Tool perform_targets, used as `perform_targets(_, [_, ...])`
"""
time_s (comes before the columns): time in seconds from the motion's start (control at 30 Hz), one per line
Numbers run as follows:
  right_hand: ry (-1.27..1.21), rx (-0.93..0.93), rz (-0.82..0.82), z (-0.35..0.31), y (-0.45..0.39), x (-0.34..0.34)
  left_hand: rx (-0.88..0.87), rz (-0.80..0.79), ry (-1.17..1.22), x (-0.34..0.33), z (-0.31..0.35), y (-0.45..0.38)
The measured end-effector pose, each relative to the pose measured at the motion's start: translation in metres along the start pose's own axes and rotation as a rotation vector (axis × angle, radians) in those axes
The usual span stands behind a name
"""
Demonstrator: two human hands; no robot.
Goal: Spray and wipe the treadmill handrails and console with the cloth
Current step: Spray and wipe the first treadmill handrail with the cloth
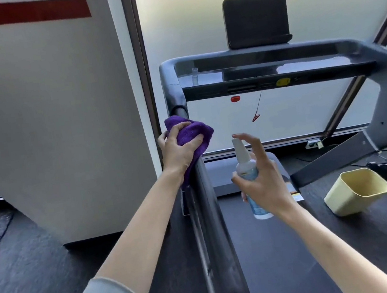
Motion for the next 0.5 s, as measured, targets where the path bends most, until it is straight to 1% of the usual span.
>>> perform_targets(0.13, [-0.01,0.02,0.011,-0.004,-0.001,0.001,-0.017,-0.035,-0.063,0.004,0.004,0.002])
perform_targets(0.23, [-0.03,0.029,0.034,-0.003,0.004,0.008,-0.07,-0.078,-0.141,0.007,0.0,0.035])
perform_targets(0.33, [-0.037,0.026,0.058,0.002,0.007,0.013,-0.143,-0.045,-0.188,0.008,-0.006,0.069])
perform_targets(0.4, [-0.031,0.021,0.064,0.004,0.006,0.015,-0.156,-0.02,-0.244,0.006,-0.007,0.068])
perform_targets(0.5, [-0.033,0.014,0.056,0.006,-0.003,0.015,-0.127,-0.039,-0.325,0.001,-0.002,0.04])
Point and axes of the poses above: each hand's wrist, its own y-axis away from the middle knuckle, its own x-axis out of the back of the hand, z = x × y, the point moved 3 cm from there along -y, towards the middle knuckle, and after that the axes turned 3 degrees about -x, right-handed, at the moved point
